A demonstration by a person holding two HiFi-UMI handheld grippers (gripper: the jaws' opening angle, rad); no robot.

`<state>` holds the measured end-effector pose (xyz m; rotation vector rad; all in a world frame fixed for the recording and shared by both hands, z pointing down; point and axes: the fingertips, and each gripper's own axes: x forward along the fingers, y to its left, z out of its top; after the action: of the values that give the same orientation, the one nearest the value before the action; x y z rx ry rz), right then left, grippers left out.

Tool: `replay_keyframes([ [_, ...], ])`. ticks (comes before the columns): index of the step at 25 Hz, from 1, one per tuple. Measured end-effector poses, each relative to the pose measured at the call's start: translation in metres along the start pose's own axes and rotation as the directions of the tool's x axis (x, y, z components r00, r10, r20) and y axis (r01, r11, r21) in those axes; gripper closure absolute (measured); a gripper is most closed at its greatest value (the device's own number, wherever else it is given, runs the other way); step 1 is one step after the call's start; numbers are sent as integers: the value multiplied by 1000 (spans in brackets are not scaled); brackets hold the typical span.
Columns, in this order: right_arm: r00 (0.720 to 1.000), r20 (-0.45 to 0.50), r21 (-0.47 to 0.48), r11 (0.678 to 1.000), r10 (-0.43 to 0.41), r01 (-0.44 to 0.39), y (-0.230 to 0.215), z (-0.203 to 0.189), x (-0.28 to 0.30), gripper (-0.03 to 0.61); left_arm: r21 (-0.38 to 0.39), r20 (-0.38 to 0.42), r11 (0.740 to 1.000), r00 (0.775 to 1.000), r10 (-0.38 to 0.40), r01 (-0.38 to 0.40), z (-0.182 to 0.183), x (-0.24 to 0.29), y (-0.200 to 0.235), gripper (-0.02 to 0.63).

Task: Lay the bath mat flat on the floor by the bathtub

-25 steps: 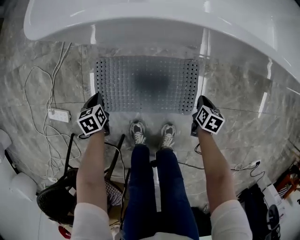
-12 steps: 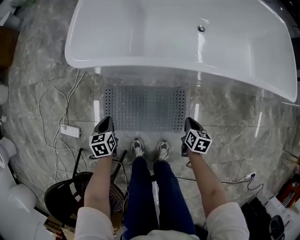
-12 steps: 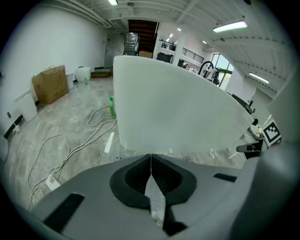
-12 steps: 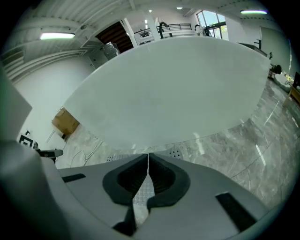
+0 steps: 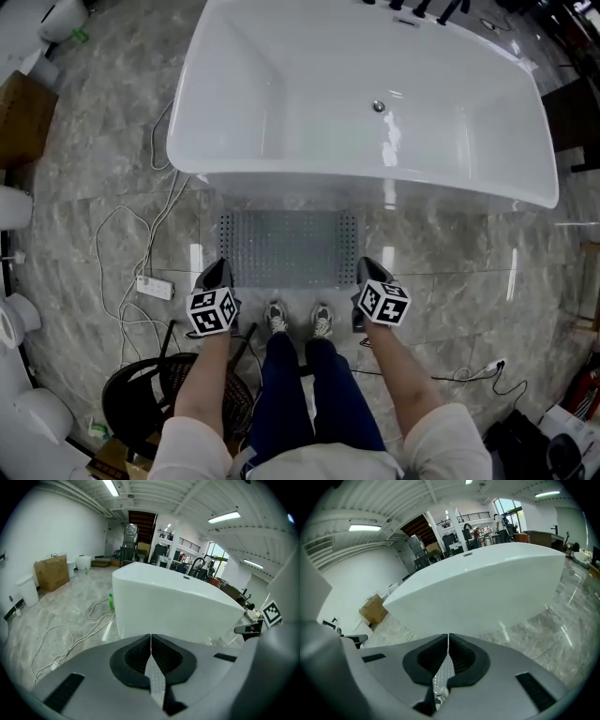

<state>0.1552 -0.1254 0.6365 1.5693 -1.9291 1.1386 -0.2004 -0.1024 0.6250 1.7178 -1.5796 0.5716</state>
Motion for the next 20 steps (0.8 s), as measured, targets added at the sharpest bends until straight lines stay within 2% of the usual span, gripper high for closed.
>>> replay_keyframes([
  [5,998,62,-12,1000,17,-16,20,34,-55,545,52,54,998,998,-30,27,34,-44,-25,578],
  [13,988,141,-57,997,62,-55,65,74,-140,544,70,107,995,991,-82,75,68,-122,-63,578],
  [20,967,216,-111,987,134,-113,107,109,-197,544,122,157,986,979,-130,112,100,-177,-96,578],
])
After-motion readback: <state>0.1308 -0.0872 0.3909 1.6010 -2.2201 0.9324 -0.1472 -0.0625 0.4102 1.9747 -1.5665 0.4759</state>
